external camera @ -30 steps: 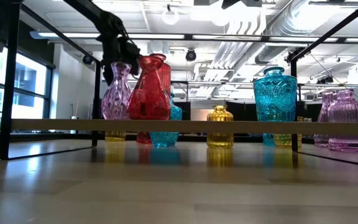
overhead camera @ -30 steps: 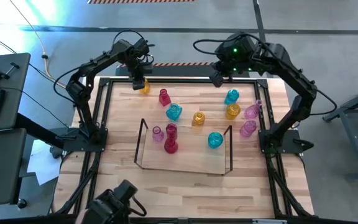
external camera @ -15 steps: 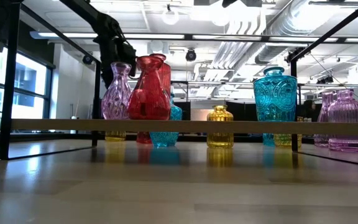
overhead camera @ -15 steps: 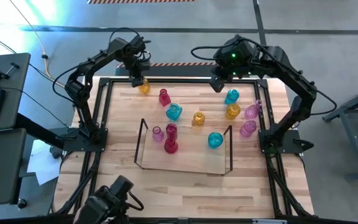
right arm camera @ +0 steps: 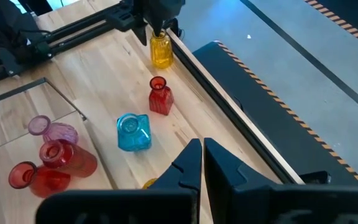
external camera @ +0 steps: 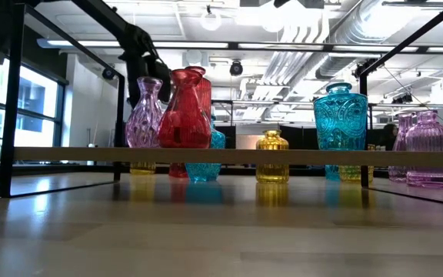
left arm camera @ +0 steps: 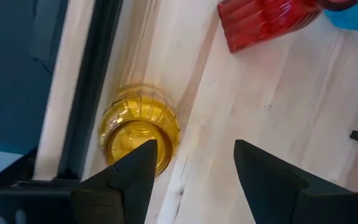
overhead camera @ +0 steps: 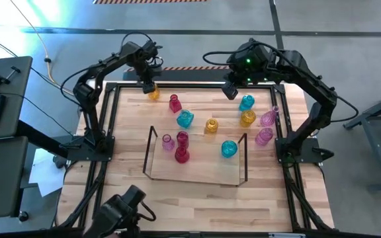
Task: Sort vases onto shelf
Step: Put the top yellow vase on the shelf
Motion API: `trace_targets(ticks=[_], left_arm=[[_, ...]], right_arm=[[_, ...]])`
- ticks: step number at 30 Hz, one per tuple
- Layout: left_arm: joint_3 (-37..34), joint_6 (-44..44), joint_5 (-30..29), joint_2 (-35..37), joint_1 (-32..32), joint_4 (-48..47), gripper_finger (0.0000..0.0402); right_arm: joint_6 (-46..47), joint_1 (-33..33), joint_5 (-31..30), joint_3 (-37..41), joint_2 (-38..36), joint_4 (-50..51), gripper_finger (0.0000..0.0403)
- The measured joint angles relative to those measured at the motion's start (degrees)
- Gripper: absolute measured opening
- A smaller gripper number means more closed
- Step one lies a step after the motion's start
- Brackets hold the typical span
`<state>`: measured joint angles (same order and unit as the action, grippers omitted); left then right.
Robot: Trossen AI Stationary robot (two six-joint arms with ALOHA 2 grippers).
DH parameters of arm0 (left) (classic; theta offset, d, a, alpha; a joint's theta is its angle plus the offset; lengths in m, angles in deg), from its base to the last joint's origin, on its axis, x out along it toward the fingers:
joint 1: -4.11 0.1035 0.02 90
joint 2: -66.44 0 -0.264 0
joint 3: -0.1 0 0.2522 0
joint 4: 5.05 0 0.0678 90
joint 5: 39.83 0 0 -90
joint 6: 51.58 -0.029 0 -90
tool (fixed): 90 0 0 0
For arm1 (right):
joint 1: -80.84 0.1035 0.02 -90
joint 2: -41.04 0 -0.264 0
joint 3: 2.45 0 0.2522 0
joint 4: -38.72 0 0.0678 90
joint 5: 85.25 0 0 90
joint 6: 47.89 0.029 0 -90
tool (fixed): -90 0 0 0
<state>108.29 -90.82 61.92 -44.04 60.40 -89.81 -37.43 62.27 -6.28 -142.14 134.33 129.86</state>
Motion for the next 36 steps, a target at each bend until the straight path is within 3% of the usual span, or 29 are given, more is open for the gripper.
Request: trace_targets(ticks=[12, 25, 36], left_arm=[[0.22, 1.24, -0.51, -2.93, -0.22, -0.46, 0.0189], [0.11, 2.18, -3.83, -3.0, -0.22, 0.14, 0.0022], [-0.24, 3.65, -3.98, -1.26, -0.92, -1.72, 0.0045]], right_arm=[[0.14, 0.98, 0.0, 0.0, 0.0, 0.02, 0.0], [0.05, 1.01, 0.0, 0.0, 0.0, 0.04, 0.0], [-0.31, 1.01, -0.02, 0.0, 0.0, 0.05, 0.0]])
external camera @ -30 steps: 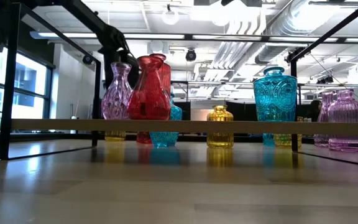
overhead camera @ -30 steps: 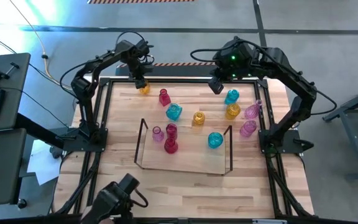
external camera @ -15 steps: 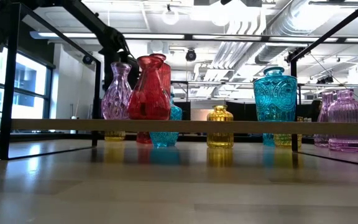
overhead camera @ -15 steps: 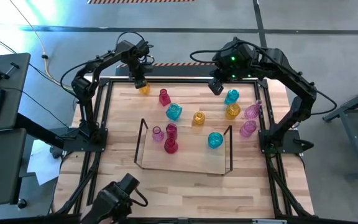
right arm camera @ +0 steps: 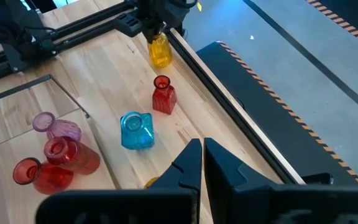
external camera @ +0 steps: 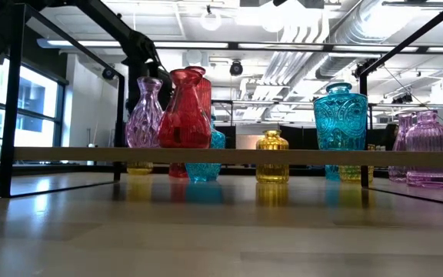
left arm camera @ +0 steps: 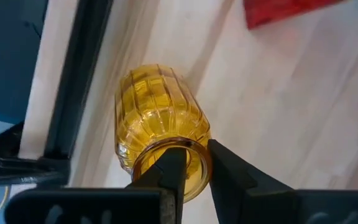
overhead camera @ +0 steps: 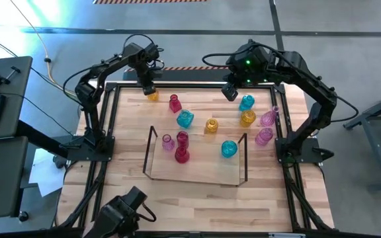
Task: Sort vases onto shelf
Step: Put the top yellow vase on the shelf
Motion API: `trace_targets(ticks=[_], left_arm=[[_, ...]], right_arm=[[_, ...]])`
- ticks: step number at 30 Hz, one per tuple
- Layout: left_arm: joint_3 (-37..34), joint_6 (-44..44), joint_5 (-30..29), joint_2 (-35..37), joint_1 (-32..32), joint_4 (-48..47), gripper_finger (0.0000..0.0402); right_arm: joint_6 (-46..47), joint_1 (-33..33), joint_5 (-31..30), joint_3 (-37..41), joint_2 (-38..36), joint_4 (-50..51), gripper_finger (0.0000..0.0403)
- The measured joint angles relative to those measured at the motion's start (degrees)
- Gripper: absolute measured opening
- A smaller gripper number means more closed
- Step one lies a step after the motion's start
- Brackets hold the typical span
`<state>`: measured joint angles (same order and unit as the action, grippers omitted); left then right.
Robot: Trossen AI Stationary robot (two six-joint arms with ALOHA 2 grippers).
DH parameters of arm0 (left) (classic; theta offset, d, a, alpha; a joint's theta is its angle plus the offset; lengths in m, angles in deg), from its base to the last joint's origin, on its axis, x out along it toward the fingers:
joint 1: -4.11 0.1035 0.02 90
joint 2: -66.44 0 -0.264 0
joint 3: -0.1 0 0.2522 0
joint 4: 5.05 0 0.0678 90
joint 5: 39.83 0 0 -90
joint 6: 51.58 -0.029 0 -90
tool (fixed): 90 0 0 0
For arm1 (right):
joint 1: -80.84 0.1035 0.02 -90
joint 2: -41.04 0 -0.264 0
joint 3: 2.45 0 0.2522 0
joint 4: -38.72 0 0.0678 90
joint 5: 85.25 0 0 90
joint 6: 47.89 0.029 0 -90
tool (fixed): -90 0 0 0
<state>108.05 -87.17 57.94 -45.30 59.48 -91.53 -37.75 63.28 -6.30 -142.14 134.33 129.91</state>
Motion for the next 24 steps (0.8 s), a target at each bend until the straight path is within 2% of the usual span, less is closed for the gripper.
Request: trace_targets(ticks=[6, 13, 17, 24], left_arm=[[0.09, 0.48, 0.04, 4.07, -0.37, -0.44, 0.0028], [0.1, 1.99, 0.1, 12.03, -1.93, -3.62, 0.0036], [0.15, 3.72, 0.26, 18.1, -4.54, -4.36, 0.0034], [2.27, 10.13, 1.36, 26.49, -12.8, -3.97, 0.0035]], right_arm=[[-0.33, 0.0, 0.02, 0.0, 0.0, 0.0, 0.0], [-1.42, 0.0, 0.01, 0.0, 0.01, -0.02, 0.0], [-2.67, -0.01, 0.0, 0.0, 0.01, -0.05, 0.0], [-4.38, -0.57, 0.0, 0.0, 0.02, -0.54, 0.0]])
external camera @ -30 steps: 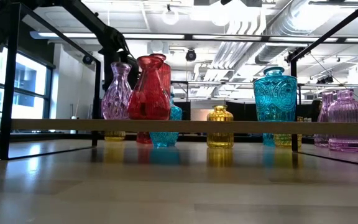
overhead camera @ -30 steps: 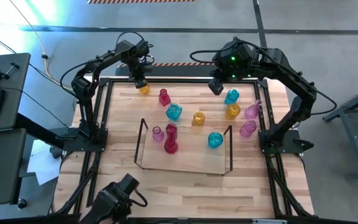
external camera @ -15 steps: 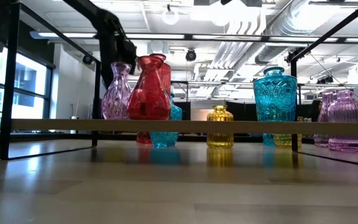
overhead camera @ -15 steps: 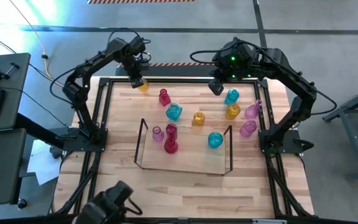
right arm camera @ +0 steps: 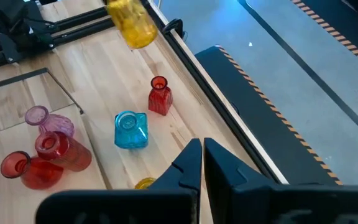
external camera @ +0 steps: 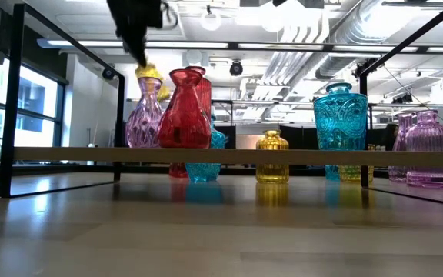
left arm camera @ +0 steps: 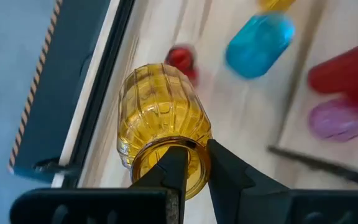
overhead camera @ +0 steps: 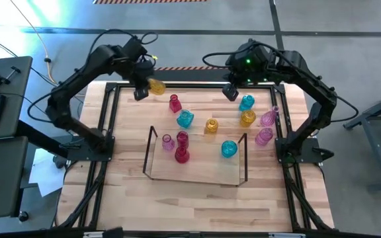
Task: Sort vases onto shelf
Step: Put the top yellow vase on the shelf
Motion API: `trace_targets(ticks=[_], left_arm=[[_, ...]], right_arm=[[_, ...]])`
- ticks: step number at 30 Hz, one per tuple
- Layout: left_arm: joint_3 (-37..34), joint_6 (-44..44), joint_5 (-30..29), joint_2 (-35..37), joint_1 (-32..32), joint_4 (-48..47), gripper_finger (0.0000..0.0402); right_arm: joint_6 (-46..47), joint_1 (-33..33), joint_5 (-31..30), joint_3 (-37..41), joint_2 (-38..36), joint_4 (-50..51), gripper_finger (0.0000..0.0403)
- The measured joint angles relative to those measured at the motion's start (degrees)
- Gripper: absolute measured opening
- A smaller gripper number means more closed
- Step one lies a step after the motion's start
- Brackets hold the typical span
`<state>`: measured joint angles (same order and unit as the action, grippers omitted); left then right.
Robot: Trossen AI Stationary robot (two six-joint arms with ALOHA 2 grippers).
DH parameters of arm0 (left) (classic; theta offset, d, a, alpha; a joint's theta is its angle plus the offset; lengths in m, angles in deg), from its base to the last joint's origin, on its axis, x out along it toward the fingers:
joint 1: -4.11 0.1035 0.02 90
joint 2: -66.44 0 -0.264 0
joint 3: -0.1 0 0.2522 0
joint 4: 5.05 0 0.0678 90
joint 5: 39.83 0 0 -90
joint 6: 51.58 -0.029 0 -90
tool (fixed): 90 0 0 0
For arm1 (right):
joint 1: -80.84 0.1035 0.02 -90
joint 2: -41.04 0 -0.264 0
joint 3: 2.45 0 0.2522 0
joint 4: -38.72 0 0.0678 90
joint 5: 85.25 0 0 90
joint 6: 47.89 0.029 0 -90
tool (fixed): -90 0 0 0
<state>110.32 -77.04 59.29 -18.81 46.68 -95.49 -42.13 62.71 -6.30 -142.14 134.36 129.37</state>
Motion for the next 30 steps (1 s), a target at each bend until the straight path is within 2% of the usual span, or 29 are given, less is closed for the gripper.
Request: trace_targets(ticks=[7, 12, 17, 30], left_arm=[[8.04, 5.71, -0.01, 0.36, -9.43, 1.55, 0.0034], [12.08, 9.14, -0.02, -1.44, -15.48, 7.61, 0.0034], [14.56, 11.47, -0.02, -4.85, -20.27, 11.13, 0.0034], [17.67, 14.78, -0.07, -16.73, -30.47, 10.76, 0.0035]], right_arm=[[-1.28, -1.2, 0.03, 0.0, 0.0, -0.88, 0.0], [-1.4, -2.42, 0.04, 0.0, 0.0, -0.87, 0.0], [-2.58, -4.22, 0.04, 0.0, 0.0, -0.84, 0.0], [-7.26, -10.49, 0.04, 0.04, -1.64, 0.89, 0.0]])
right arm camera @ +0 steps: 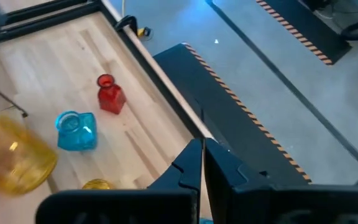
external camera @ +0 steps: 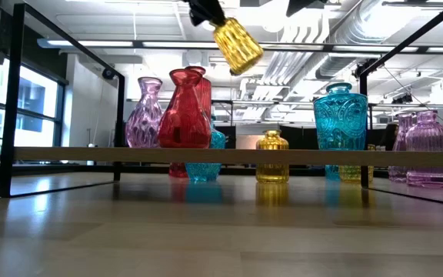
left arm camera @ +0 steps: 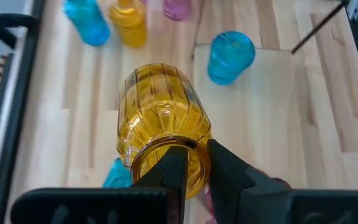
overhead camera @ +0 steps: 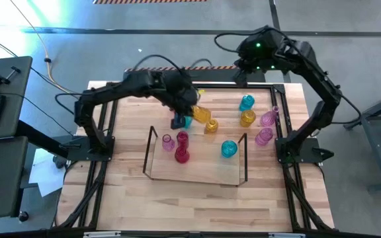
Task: Sort vases onto shelf
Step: Put the top yellow vase on the shelf
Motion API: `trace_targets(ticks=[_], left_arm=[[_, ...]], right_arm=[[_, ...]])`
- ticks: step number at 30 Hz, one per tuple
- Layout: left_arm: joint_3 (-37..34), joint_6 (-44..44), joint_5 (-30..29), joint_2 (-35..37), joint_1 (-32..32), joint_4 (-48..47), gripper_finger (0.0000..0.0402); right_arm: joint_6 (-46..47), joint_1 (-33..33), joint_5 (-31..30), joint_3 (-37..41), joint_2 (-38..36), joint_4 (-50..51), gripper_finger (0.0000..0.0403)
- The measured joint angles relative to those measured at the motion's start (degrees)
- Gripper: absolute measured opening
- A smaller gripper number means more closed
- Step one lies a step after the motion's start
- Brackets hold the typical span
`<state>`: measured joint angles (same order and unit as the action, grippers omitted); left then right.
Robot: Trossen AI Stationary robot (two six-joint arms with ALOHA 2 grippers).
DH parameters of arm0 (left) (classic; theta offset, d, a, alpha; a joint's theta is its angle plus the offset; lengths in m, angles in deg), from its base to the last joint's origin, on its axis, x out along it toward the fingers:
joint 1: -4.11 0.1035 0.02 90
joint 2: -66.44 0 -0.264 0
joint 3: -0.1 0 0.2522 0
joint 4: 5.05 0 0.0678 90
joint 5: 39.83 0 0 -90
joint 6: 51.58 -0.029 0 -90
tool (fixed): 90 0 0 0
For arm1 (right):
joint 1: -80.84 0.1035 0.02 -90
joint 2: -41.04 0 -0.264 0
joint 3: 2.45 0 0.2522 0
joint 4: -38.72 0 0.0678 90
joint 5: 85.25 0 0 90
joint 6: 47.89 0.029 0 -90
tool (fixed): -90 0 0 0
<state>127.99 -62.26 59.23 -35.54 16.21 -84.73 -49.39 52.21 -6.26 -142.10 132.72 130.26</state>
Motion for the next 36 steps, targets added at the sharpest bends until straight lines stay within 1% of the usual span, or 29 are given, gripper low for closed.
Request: trace_targets(ticks=[7, 15, 19, 28, 36], left_arm=[[1.19, -0.26, 0.03, -4.44, -4.74, -0.04, 0.0035], [1.22, -6.24, 0.43, -6.79, -7.78, -0.73, 0.0035], [1.26, -7.49, 2.62, -8.16, -7.84, -0.97, 0.0035], [1.24, -10.48, 2.28, -12.29, -6.87, -4.52, 0.0035], [1.19, -12.44, 2.57, -14.83, -7.94, -3.83, 0.0035]], right_arm=[[-2.07, -2.77, 0.43, 0.0, -2.03, 0.55, 0.0], [-3.08, -2.88, 1.57, 0.0, -2.49, 2.97, 0.0], [-3.08, -2.88, 2.59, 0.0, -2.49, 3.44, 0.0], [-3.08, -2.86, 2.67, 0.0, -2.6, 3.83, 0.0], [-3.47, -2.86, 2.67, 0.0, -2.6, 4.25, 0.0]])
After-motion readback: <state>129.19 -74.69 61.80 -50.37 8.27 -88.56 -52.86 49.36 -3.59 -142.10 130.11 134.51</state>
